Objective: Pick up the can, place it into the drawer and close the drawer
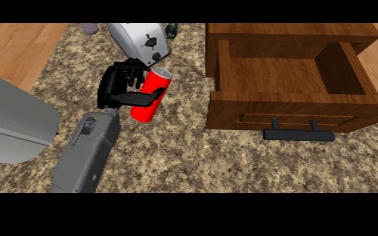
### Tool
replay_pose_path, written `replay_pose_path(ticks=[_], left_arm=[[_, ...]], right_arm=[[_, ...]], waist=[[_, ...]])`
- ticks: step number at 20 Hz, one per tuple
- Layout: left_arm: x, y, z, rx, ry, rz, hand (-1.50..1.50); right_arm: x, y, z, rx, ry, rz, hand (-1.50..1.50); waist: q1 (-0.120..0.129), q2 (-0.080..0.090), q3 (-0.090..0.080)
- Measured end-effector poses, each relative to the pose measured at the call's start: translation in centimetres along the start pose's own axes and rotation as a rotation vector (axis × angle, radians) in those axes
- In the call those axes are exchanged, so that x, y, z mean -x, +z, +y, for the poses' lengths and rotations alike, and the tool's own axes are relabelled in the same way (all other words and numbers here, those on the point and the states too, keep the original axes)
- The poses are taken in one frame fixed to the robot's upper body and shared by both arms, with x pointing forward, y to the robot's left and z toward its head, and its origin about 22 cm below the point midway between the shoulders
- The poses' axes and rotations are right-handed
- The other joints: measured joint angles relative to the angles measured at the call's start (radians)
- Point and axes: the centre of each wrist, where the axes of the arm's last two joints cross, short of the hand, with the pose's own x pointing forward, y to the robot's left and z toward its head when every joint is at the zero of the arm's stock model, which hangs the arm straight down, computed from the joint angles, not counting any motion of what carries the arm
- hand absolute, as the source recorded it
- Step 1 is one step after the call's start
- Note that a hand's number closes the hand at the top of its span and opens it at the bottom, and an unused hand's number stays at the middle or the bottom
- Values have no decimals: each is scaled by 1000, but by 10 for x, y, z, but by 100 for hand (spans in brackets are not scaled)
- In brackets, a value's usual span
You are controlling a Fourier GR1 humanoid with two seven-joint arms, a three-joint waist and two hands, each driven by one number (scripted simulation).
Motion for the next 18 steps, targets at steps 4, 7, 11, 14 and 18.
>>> replay_pose_path(ticks=[4,7,11,14,18], left_arm=[[-47,-12,-29,19,-4,-12,150],[-79,-18,-56,33,-13,-14,150],[-115,-26,-86,49,-38,-31,150],[-144,-35,-109,58,-51,-51,150],[-172,-48,-136,71,-67,-72,150]], right_arm=[[1,1,4,-7,-2,-2,-150],[-1,-4,6,-11,-8,-8,-150],[-2,0,1,-17,-7,-18,-150],[2,-4,1,-19,-3,-17,-150],[-3,-8,1,-24,-10,-18,-150]], waist=[[-9,4,-1],[-18,7,-1],[-30,10,-2],[-35,13,-2],[-41,15,-2]])
